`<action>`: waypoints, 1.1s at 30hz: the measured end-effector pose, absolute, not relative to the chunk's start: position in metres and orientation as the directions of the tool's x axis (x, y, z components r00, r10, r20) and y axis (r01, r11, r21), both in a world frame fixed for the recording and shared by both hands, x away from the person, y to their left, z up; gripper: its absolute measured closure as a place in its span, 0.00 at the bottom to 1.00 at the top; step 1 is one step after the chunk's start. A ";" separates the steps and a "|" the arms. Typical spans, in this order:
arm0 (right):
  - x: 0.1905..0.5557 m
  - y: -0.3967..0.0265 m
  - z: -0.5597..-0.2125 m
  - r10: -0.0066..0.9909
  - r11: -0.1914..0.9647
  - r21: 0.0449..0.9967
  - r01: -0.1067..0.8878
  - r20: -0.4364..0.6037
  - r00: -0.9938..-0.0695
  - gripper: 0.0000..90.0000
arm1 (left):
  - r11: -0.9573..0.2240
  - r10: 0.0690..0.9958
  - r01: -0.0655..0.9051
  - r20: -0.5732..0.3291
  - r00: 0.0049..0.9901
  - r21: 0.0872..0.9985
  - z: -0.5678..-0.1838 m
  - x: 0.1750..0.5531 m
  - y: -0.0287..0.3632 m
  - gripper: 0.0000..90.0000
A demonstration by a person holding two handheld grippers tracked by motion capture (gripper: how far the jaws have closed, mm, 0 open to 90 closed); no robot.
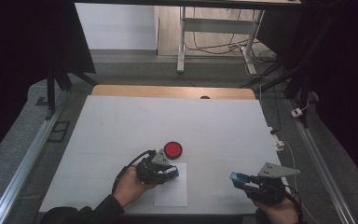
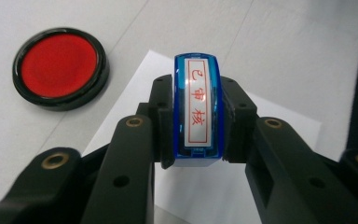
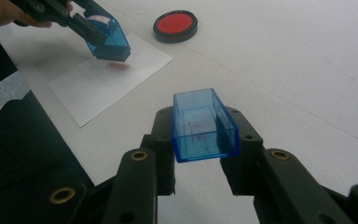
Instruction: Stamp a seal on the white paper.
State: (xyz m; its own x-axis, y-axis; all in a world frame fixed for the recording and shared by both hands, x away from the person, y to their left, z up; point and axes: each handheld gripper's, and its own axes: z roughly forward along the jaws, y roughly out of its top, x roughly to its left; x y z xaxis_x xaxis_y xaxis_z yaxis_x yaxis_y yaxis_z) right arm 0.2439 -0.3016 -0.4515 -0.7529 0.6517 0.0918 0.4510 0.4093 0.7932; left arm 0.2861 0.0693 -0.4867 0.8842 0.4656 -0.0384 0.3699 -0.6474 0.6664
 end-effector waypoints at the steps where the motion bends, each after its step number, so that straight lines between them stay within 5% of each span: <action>1: 0.244 -0.302 -0.452 0.652 0.409 0.793 0.451 0.092 -0.753 0.76 | -0.644 0.459 0.365 -0.042 0.887 0.672 -0.485 0.286 0.070 0.78; 33: 0.244 -0.301 -0.452 0.650 0.414 0.790 0.452 0.090 -0.754 0.76 | -0.539 0.377 0.309 -0.103 0.920 0.784 -0.446 0.286 0.105 0.78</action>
